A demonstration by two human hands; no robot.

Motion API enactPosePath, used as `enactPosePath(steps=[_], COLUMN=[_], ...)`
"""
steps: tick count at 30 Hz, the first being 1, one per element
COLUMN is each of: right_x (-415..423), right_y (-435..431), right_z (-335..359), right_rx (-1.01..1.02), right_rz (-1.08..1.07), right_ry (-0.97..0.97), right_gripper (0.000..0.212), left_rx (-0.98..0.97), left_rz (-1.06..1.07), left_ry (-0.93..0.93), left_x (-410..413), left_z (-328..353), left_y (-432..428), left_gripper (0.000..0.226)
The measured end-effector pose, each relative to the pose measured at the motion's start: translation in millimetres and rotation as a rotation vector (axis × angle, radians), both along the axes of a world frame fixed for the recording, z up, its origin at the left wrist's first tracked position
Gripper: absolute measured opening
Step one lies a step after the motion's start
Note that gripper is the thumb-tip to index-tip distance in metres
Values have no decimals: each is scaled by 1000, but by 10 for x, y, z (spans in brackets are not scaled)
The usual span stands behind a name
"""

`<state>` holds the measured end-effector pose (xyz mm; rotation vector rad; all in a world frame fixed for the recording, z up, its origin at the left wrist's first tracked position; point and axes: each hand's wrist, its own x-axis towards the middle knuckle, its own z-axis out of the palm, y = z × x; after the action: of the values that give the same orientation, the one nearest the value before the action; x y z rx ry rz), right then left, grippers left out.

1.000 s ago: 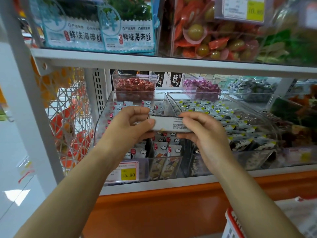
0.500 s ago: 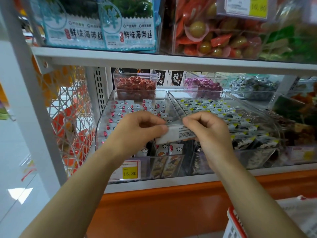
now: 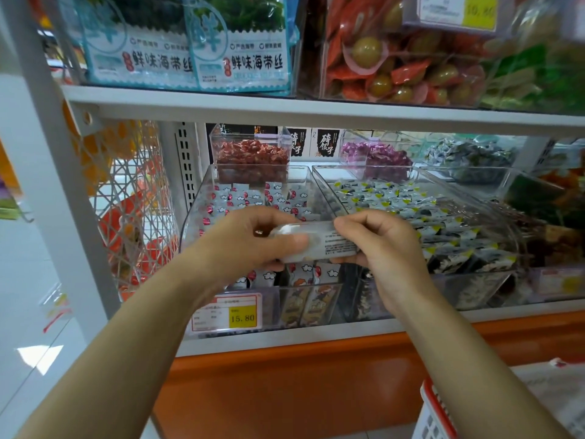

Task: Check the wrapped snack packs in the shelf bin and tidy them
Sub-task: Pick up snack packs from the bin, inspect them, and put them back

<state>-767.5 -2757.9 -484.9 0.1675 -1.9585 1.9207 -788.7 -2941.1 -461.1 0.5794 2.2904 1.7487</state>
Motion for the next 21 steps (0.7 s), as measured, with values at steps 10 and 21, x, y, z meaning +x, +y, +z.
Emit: enactPosePath(steps=[10,21], right_x=[4,-11], right_y=[278,-53], right_z=[98,2], right_rx=[-117,74], right_rz=[337,162], right_ry=[-322,-76], right_gripper=[13,57], left_rx=[-41,-2], left_rz=[10,391], left_ry=[127,353], left_x=[-65,-92], left_z=[-66,-125], left_y=[-27,117], left_gripper=[18,25])
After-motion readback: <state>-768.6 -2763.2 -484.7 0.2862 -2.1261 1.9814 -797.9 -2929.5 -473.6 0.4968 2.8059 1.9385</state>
